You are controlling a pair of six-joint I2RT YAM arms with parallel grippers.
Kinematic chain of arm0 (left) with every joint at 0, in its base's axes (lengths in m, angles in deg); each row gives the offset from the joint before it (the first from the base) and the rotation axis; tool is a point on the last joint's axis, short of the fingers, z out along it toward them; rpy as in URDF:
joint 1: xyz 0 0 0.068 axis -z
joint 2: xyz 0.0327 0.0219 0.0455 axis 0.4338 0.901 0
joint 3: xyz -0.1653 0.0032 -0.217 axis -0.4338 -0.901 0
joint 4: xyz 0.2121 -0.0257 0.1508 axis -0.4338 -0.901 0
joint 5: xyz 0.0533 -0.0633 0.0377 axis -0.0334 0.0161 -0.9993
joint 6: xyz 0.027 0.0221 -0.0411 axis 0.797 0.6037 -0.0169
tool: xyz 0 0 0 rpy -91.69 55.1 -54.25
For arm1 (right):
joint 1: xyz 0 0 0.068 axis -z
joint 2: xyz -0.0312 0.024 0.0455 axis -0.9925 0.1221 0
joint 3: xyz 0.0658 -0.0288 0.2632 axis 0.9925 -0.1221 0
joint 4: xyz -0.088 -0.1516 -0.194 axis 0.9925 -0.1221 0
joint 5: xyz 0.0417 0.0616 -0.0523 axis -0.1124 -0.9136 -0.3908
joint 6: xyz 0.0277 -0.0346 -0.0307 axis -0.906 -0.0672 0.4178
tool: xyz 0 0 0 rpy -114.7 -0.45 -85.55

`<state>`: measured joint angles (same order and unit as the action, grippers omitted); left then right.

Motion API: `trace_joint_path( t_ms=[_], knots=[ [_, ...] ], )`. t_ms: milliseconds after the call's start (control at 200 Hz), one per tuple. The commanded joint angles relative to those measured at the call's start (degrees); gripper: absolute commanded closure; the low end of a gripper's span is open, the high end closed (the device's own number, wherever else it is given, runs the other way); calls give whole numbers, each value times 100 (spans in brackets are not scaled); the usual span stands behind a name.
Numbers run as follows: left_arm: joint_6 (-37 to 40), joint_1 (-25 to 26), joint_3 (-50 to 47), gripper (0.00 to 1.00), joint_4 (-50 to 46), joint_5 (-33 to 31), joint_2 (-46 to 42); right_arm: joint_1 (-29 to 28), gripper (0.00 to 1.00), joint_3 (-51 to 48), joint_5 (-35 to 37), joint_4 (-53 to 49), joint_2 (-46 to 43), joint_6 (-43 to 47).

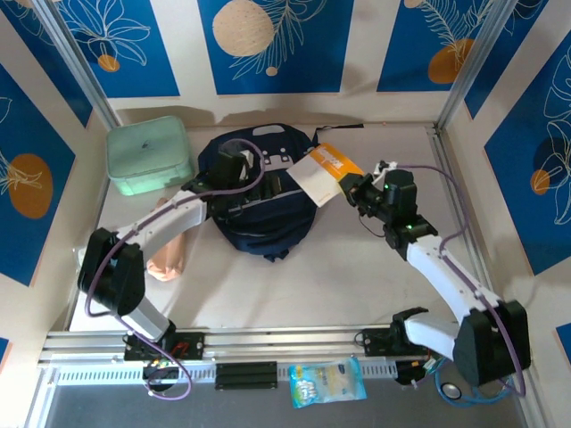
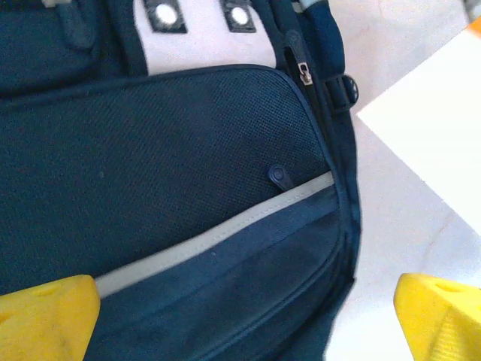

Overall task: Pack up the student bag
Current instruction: Open the student bag at the top-center of the table.

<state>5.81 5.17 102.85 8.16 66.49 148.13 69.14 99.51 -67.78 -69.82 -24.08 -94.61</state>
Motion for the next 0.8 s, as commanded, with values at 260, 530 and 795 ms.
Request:
trace_joint_path(
  t_ms=[260, 530, 795],
  knots=[
    [3331, 393, 2069, 12, -3042, 42, 1609, 1062, 100, -375, -133, -1350, -1039, 555],
    [4369, 880, 2576, 18, -3250, -1191, 2231, 1431, 100, -615, -471, -1395, -1169, 444],
    [4201, 975, 3506, 34, -3886, -1816, 3076, 1559, 99, -838, -597, -1179, -1245, 307]
  ],
)
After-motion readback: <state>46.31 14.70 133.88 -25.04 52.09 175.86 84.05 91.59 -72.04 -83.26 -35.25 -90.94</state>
